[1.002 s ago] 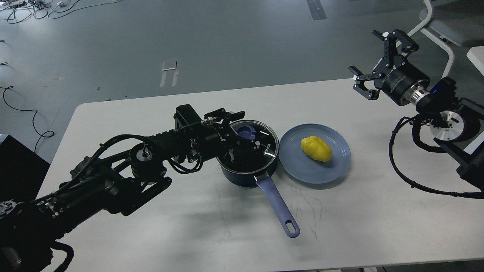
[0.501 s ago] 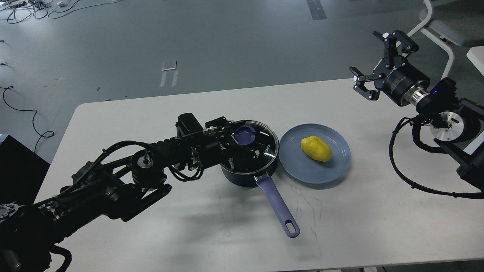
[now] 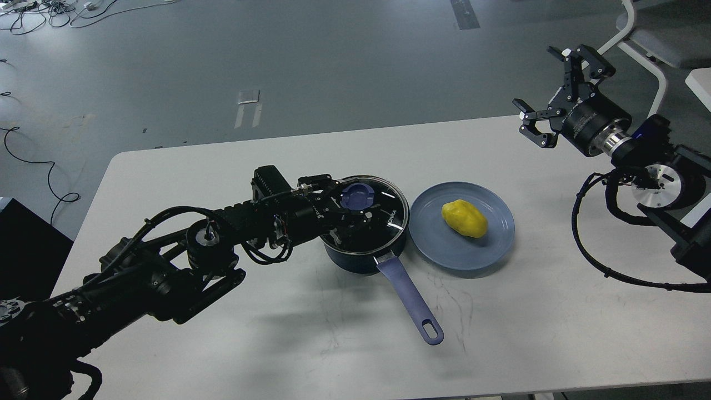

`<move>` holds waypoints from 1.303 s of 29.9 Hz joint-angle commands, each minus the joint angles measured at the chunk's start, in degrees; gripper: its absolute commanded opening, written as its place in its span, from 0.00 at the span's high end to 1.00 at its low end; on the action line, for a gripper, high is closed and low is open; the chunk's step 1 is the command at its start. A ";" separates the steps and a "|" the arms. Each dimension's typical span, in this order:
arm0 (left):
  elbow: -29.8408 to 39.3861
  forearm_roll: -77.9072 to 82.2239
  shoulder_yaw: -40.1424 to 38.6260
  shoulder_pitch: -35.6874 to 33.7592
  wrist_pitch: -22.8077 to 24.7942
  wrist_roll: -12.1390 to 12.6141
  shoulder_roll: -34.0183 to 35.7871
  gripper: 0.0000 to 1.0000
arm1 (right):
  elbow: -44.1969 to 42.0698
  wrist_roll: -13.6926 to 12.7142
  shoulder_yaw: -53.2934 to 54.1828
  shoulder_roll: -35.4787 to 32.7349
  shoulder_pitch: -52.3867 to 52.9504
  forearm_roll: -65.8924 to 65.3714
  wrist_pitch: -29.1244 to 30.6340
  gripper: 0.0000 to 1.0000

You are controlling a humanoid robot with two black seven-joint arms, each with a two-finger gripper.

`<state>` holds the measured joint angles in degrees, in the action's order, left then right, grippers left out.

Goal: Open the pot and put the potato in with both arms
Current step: 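Lower the left gripper and grasp the glass lid's blue knob, then lift the glass lid off and set it beside the saucepan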

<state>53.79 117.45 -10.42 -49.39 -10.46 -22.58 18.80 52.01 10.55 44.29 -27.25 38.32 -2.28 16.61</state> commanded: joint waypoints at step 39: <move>4.83 -10.57 0.92 5.97 -15.55 -5.42 22.51 0.67 | -0.24 0.00 -0.79 0.00 -0.09 -0.01 0.09 0.00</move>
<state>59.80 107.10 -9.50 -46.26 -22.51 -28.00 41.14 51.77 10.55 43.66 -27.24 38.33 -2.29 16.70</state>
